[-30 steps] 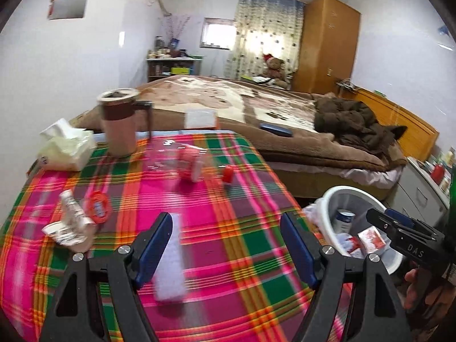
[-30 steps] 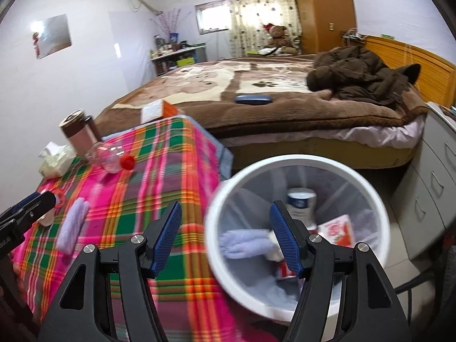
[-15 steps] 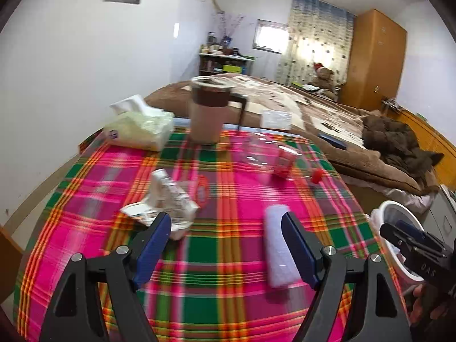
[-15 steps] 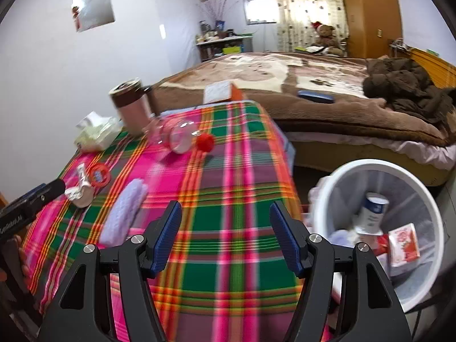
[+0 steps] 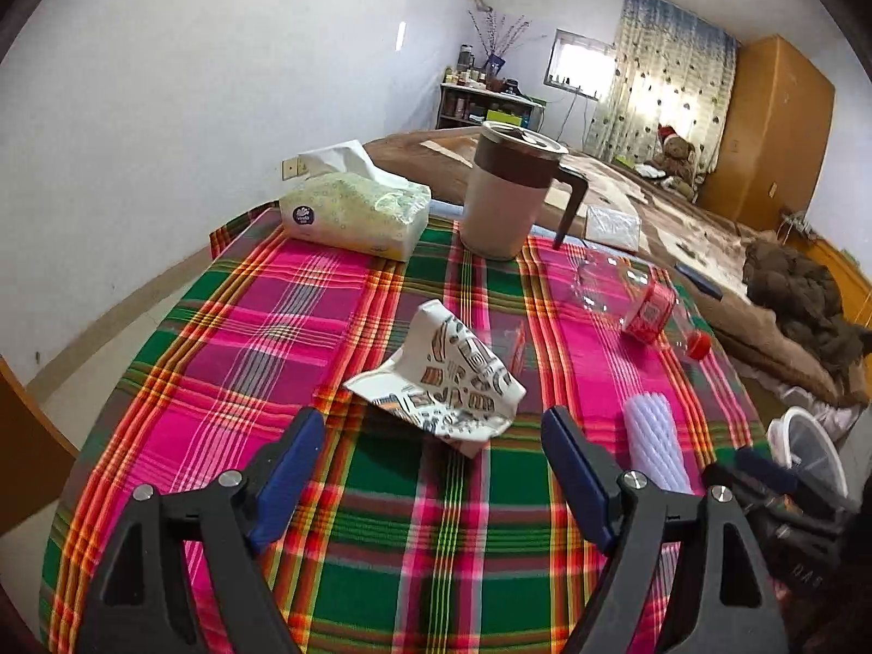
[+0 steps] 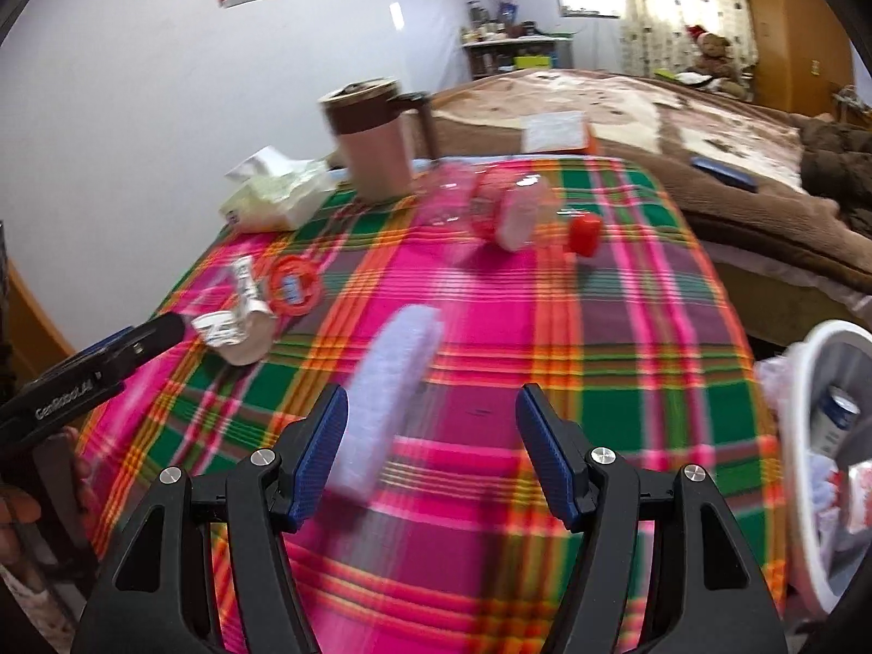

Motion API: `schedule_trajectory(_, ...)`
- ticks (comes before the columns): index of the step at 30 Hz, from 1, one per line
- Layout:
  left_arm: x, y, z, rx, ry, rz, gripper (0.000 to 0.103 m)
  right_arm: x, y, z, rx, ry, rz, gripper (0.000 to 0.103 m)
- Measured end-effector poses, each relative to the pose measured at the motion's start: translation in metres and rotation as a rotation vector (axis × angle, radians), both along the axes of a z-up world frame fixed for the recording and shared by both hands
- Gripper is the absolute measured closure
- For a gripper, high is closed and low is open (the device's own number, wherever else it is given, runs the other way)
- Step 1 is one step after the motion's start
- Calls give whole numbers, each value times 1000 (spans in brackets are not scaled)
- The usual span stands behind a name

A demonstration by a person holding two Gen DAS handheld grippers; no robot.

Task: Collect trash
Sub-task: 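Move the left tool toward the patterned paper cup while the right tool approaches the other foam net, then grasp the foam net with the right tool while the left tool grasps the patterned paper cup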

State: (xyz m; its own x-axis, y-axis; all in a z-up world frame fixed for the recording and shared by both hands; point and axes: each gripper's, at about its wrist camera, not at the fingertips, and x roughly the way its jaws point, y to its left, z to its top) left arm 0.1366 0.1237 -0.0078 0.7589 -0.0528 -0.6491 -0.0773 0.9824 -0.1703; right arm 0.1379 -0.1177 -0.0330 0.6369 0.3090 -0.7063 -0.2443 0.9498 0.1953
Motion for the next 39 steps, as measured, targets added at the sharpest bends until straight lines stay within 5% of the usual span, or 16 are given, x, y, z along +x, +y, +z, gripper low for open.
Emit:
schedule_trajectory(16,53,2,-20,-103,97,36,15,20,23,-22,-139,70,33,37)
schedule_trajectory(21,67,-4,-27,-97,128,43,15,22,22,-22,-139,63,42,38)
schedule_trajectory(25,71,-8,-34,-81,164,60,15,24,21,-22,-134,62,47,51)
schedule_trajectory(39,59,7,-45,-87,172,92,19,23,18,-22,-109,61,48,54)
